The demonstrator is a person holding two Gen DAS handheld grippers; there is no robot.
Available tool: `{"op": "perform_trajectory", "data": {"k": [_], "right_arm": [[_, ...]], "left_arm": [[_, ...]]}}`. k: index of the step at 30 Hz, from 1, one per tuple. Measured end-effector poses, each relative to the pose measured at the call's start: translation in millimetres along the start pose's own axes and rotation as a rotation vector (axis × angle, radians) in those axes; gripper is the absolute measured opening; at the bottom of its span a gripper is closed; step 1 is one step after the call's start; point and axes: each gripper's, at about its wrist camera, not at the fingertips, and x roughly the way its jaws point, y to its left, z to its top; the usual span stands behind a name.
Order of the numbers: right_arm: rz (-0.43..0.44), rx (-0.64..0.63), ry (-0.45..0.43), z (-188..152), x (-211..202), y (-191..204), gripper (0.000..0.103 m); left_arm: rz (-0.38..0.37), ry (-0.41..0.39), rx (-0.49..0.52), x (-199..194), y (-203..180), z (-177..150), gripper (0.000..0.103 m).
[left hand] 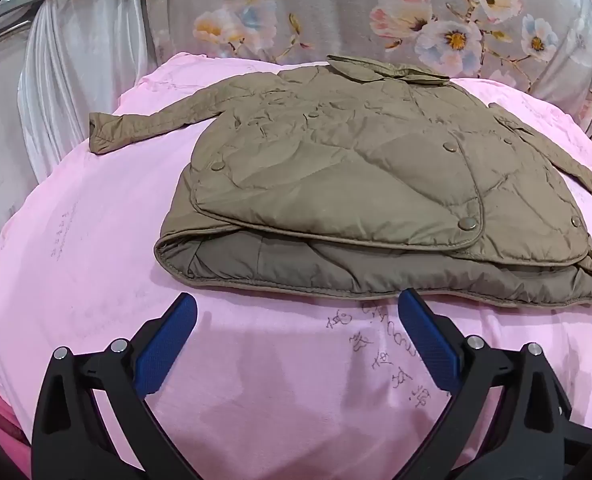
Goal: Fold large clothes
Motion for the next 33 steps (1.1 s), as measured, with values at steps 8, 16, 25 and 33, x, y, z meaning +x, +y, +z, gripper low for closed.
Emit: {"op": "perform_trajectory", "data": {"k": [8, 16, 25, 33], "right_arm": [[-0.005, 0.002, -0.002, -3.9, 3.4, 1.2, 0.093], [-0.005, -0.002, 0.011, -2.5, 4.2, -1.1, 0.093], [-0.016, 0.011, 0.030, -2.0, 7.4, -2.7, 0.093], [0.004, 0.100, 0.028, -4.2, 6.7, -19.3, 0.093]], "left_arm": [[-0.004, 0.010, 0.007, -4.7, 1.4, -2.1, 0.098], [0.005, 0.012, 0.026, 1.3, -5.5, -1.7, 0.098], [0.008, 0.009, 0.033, 2.2, -6.1, -1.1, 0.098], [0.018, 0.003, 0.049, 0.5, -6.8, -2.7, 0.098]]}}
